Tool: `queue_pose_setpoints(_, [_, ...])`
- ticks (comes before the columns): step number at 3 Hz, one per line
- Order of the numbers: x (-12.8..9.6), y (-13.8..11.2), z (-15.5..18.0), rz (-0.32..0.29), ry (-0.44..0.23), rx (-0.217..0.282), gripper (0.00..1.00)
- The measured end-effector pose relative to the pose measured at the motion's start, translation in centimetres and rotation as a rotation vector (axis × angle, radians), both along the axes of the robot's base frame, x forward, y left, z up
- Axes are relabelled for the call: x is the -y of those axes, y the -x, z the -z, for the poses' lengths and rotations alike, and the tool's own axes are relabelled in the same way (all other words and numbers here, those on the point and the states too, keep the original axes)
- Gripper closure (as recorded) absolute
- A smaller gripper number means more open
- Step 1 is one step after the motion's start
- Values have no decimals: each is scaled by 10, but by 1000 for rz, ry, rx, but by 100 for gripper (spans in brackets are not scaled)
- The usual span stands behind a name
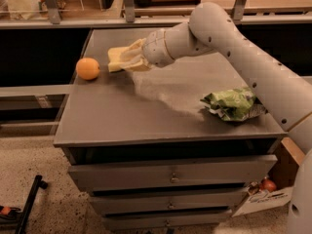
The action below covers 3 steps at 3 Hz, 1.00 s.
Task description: Move sponge near orange
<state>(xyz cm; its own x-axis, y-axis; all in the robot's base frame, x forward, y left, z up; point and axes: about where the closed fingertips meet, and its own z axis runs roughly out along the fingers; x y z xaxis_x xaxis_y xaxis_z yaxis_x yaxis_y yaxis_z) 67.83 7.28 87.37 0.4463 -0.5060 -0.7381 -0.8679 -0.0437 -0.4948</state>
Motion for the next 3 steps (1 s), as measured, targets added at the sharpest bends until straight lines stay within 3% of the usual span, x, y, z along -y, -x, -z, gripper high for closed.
queue_pose_setpoints(1, [-4, 4, -4, -8, -5, 4, 12])
queue_pose_setpoints(2, [-6, 5, -2, -12, -4, 2, 0])
queue_pose_setpoints(3, [-6, 5, -2, -12, -4, 2, 0])
